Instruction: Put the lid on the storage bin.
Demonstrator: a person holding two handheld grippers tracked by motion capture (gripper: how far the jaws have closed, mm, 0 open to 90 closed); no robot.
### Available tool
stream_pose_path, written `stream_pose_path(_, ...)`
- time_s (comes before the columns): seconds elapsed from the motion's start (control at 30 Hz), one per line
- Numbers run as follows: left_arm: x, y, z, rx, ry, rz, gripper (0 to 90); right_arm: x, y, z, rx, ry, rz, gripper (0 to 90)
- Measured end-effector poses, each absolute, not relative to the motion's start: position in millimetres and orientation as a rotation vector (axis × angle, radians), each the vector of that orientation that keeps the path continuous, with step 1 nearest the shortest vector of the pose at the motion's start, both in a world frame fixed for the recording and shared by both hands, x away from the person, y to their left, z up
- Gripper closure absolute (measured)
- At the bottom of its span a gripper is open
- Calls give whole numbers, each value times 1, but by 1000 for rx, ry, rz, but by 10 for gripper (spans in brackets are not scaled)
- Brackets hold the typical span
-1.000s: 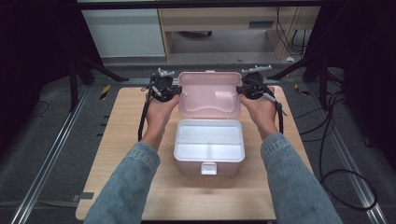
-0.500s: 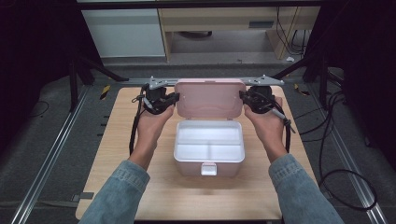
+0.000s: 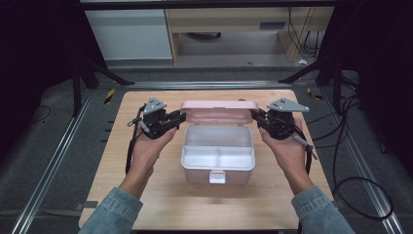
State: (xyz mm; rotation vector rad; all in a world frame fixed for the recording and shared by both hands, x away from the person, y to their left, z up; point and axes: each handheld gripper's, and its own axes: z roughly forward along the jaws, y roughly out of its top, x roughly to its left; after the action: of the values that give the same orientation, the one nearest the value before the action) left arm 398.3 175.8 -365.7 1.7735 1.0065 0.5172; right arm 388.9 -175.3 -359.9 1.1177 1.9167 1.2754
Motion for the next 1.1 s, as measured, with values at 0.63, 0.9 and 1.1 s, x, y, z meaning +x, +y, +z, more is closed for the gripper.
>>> stream_pose_path(0.63,354,216,-392,1808,1043,573,260,345,-191,-399,1128,2066,1349,644)
stream_pose_path(0.9,356,234,-410,1813,1142,610,148,327,-215,-417,1238,2068,1173,513)
stream_pose_path(1.1,366,252,-429,1839,1227,655,91,336,-237,-432,1313,1986,1099,335)
